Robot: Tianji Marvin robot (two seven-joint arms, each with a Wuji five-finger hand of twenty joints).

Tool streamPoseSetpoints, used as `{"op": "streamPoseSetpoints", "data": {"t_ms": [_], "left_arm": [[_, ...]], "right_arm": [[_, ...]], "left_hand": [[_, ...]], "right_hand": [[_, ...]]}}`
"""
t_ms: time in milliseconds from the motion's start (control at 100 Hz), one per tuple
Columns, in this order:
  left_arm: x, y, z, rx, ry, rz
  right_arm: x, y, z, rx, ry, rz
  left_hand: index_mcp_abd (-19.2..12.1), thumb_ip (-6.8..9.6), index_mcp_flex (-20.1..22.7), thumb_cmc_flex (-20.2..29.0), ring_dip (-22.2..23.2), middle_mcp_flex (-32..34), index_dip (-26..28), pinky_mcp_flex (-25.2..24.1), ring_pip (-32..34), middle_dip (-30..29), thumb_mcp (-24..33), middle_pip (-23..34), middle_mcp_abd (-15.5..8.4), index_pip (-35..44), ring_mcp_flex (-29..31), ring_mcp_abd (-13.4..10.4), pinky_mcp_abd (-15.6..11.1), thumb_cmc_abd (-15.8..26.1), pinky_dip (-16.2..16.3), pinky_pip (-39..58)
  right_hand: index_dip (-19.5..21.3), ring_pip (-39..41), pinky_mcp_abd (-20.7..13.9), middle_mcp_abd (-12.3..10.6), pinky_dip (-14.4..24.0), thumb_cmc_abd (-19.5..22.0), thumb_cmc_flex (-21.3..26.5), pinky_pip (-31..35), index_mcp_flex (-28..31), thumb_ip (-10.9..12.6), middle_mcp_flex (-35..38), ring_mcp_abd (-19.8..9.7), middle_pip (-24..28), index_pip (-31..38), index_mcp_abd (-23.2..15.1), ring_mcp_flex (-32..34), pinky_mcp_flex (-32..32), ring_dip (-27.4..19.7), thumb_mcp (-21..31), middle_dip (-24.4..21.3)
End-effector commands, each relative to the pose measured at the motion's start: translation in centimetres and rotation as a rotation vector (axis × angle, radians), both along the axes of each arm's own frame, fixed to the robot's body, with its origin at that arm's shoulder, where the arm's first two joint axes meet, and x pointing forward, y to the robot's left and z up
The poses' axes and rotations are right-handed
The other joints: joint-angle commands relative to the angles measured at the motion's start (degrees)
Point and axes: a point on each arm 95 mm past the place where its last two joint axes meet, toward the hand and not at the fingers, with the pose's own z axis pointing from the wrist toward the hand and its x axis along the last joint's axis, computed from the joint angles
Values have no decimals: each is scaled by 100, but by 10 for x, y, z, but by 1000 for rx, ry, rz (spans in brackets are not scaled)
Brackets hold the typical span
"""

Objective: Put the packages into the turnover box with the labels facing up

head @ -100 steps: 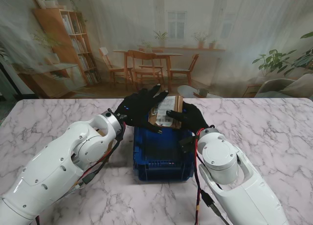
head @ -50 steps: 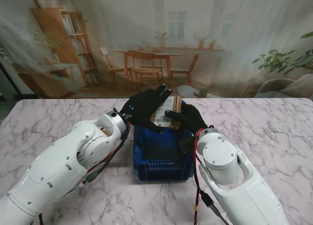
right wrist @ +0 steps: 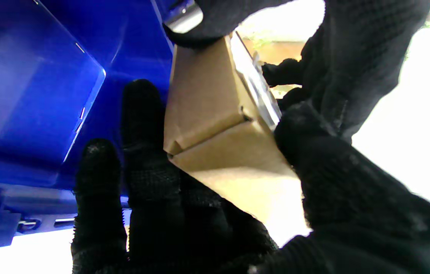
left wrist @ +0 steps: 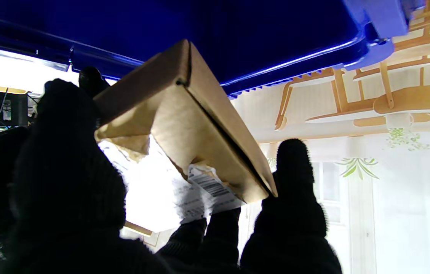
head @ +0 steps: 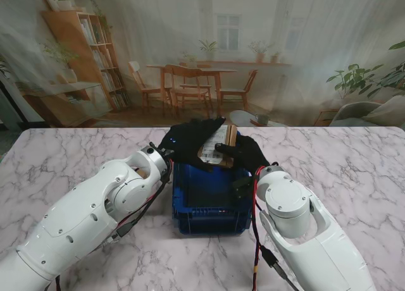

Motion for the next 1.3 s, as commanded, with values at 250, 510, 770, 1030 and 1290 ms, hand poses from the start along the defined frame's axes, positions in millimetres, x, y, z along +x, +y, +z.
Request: {"op": "streamPoseSetpoints", "data": {"t_ms": [250,510,770,1030,1290], "left_arm": [[1,3,4,33,-11,38],[4,4,10,38,11,56],[7,4,20,23,62,76],[11,-1,30,45,107,67],[17,-14,26,47,182,70]], "right_arm": [[-6,4,0,52,35,33],[-8,-5,0,38,-2,9],[-15,-23,6,-2,-102,-33],[-30,-52,8,-205,-352,-123],[-53,-79,-8,-212,-385,-199]], "left_hand": [[-230,1152,117,1293,734,801,444,191,1052,600,2365,1001,-494,343,949,-604,-1024,1025,155,519],[-286,1169,257,1262,780,936,473,244,1017,687,2591,1042,-548,426,1045,-590,-997,946,-15,561],[-287,1162,429,1225,764,1038,522,269,982,701,2713,1022,-527,529,1104,-562,-946,942,-104,626],[-353,1082,655,1192,715,1114,816,295,915,706,2645,968,-529,834,1158,-543,-943,1005,15,613],[-364,1066,837,1181,689,1264,1417,337,891,718,2668,978,-535,1198,1229,-524,-878,993,165,567]], "right_hand": [[675,-156,-17,-567,-50,612,-1160,-270,-619,879,-901,20,459,-1662,-657,-1260,-673,-23,-209,432],[640,-721,-294,-393,98,749,-1885,-655,-1796,836,-2862,-45,-53,-2117,-801,-3092,-1326,-309,-989,224],[782,-1377,-478,-443,376,1055,-1909,-1234,-2187,902,-4279,-238,-809,-2252,-1089,-4066,-1743,-670,-1595,-213],[771,-2161,-500,-650,426,1211,-1765,-2042,-1879,967,-4509,-412,-1392,-2380,-1238,-4271,-1869,-1071,-1814,-485],[774,-2256,-474,-621,489,1231,-1630,-2137,-1849,1001,-4338,-392,-1435,-2394,-1226,-4155,-1825,-1068,-1858,-490]]}}
